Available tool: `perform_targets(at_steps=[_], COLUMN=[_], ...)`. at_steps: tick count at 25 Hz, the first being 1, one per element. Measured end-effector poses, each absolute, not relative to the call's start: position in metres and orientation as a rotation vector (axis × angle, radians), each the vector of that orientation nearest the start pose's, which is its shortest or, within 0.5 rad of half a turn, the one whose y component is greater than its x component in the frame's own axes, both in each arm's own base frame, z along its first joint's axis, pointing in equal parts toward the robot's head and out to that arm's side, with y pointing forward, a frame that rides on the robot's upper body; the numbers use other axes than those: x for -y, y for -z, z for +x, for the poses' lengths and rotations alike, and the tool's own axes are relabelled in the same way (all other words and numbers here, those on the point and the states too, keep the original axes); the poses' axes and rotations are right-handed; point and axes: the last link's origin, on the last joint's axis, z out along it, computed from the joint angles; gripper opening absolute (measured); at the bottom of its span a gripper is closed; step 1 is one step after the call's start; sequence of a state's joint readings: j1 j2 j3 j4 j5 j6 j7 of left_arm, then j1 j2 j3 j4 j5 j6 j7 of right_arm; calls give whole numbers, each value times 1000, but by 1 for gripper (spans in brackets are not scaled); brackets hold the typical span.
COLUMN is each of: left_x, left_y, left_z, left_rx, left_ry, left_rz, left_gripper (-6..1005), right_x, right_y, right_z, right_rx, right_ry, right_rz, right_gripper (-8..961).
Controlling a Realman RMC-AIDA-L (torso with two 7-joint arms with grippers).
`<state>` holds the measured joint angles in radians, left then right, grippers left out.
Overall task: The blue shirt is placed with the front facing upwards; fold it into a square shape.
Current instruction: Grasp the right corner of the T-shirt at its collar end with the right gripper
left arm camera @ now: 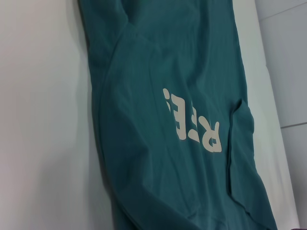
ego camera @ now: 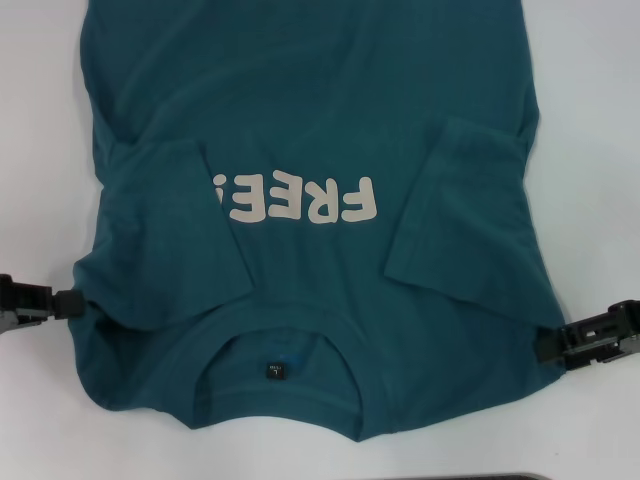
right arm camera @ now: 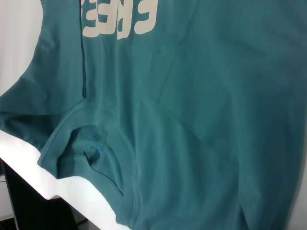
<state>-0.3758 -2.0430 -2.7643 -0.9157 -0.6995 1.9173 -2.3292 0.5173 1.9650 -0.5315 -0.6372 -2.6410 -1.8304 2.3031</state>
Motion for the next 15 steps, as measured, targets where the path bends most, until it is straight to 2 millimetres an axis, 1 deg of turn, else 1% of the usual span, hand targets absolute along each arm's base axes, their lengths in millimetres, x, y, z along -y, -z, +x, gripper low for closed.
perform_targets(at_steps=[7,10,13,15], left_x=[-245,-245,-245,-245], left_y=[-68,-68,-68,-67], left_z=[-334,-335,-335,-335], left_rx=[2084,2085,2084,2084], left_ry=[480,481,481,481], left_rz=[-2217,-2217,-2216,-2217], left_gripper=[17,16,16,16], right_x=[-265,-270,-278,-280], right_y=[-30,-30,-29,-28], right_z=[332,327,317,315], right_rx=[-2176,-2153,-2117,-2108], right_ry=[-17,-81,-183,-199], right_rz=[-2384,-2404,-2437,-2441], right_gripper=[864,864,864,865])
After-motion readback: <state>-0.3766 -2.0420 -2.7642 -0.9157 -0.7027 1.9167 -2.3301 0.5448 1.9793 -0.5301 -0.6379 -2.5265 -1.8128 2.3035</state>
